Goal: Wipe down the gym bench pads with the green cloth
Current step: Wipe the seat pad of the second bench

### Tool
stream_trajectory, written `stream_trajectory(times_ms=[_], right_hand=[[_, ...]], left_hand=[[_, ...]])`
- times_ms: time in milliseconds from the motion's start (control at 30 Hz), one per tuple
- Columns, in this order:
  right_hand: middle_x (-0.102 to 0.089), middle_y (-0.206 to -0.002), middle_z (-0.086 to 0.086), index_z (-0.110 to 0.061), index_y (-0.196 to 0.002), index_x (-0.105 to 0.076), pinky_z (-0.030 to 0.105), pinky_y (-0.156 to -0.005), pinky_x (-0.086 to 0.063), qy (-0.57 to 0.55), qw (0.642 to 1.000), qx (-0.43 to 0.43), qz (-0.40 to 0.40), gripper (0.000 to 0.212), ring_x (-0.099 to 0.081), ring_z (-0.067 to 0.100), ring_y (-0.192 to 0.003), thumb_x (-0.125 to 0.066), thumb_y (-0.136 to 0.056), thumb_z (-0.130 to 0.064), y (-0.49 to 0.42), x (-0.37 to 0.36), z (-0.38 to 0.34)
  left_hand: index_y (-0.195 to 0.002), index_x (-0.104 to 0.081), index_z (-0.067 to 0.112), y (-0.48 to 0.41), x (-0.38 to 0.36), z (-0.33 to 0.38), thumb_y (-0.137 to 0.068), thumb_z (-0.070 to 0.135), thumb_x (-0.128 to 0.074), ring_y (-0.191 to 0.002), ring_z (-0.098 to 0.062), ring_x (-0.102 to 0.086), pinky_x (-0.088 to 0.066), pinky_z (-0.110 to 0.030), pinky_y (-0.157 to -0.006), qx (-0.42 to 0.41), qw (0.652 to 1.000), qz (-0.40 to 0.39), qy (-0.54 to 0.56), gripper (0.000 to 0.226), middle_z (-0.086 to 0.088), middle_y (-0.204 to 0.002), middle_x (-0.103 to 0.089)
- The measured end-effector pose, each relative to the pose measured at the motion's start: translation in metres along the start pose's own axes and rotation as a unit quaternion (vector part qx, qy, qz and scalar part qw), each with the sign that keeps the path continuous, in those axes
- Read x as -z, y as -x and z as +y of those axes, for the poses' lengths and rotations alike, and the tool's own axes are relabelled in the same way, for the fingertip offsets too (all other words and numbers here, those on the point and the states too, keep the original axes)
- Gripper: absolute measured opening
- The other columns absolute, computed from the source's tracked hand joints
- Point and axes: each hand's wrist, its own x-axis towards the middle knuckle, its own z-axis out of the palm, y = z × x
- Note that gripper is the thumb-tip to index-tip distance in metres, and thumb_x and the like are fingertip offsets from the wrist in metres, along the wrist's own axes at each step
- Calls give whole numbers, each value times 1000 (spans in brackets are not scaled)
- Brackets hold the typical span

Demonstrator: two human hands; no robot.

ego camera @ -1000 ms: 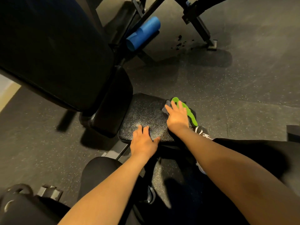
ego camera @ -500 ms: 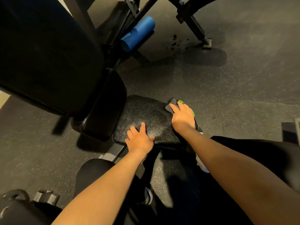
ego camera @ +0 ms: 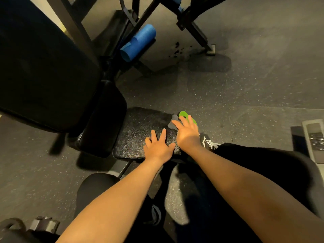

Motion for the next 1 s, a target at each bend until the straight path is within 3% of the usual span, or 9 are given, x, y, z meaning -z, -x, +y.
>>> stream_trajectory(times_ms=[133, 200, 333, 433, 567, 633, 733, 900, 1000], right_hand=[[-26, -161, 6, -24, -143, -51, 38, -106, -35, -117, 988, -63, 78, 54, -33, 33, -139, -45, -93, -2, 22, 0, 8], [-31, -159, 4, -24, -139, -56, 37, -97, -41, -129, 982, -82, 109, 49, -43, 31, -130, -44, -95, -5, 25, 0, 12], [-38, -155, 11, -18, -139, -57, 43, -105, -41, -118, 986, -48, 107, 48, -42, 37, -132, -47, -95, -5, 7, -1, 12], [-36, -157, 5, -26, -143, -52, 44, -113, -32, -76, 997, -32, -3, 50, -37, 32, -138, -47, -96, -12, -32, 13, 1], [-44, -147, 0, -34, -143, -47, 47, -102, -40, 10, 996, 40, -82, 51, -52, 35, -124, -46, -96, -15, -63, 26, -20], [-43, -145, 0, -35, -142, -40, 48, -96, -39, 29, 995, 55, -72, 53, -53, 38, -117, -47, -94, -12, -58, 25, -19], [-44, -143, 2, -32, -142, -34, 46, -92, -39, -47, 999, 17, -4, 57, -55, 37, -109, -46, -92, -6, -44, 21, -5], [-45, -136, 13, -17, -139, -43, 43, -84, -48, -156, 982, -84, 58, 39, -57, 40, -102, -41, -100, -22, -23, 14, 26], [-52, -128, 20, -13, -135, -50, 39, -84, -46, -162, 979, -115, 47, 37, -58, 41, -105, -38, -103, -25, -20, 9, 39]], left_hand=[[-158, -5, 43, -3, -5, 11, -95, 64, -47, -151, -41, 4, -12, -56, -121, 21, 1000, 2, 9, 79, -6, -167, 11], [-157, -8, 44, -4, -3, 9, -94, 65, -50, -150, -41, 1, -15, -57, -120, 18, 1000, 12, 3, 79, -7, -167, 7], [-156, -15, 44, -7, -4, 8, -91, 66, -54, -149, -41, -3, -19, -58, -118, 15, 1000, 22, 3, 79, -7, -167, 2], [-156, -15, 44, -9, -5, 8, -91, 66, -53, -149, -41, -3, -19, -59, -118, 19, 1000, 20, 5, 79, -7, -167, 2], [-154, -17, 44, -13, -5, 6, -89, 68, -54, -149, -39, -4, -22, -58, -116, 22, 1000, 16, -4, 79, -6, -166, 0], [-152, -20, 45, -15, -4, 5, -87, 69, -57, -147, -37, -7, -24, -57, -115, 25, 1000, 19, 1, 78, -5, -164, -3], [-146, -27, 48, -18, -1, 7, -82, 68, -64, -143, -33, -14, -28, -54, -111, 35, 999, 23, 19, 77, -3, -159, -11], [-136, -42, 42, -25, 8, 11, -81, 62, -65, -142, -28, -18, -24, -47, -114, 34, 994, 69, 75, 63, 0, -152, -24], [-152, -29, 37, -37, 16, 9, -85, 68, -58, -150, -32, -7, -15, -46, -121, 36, 994, 87, 56, 79, -7, -165, -9]])
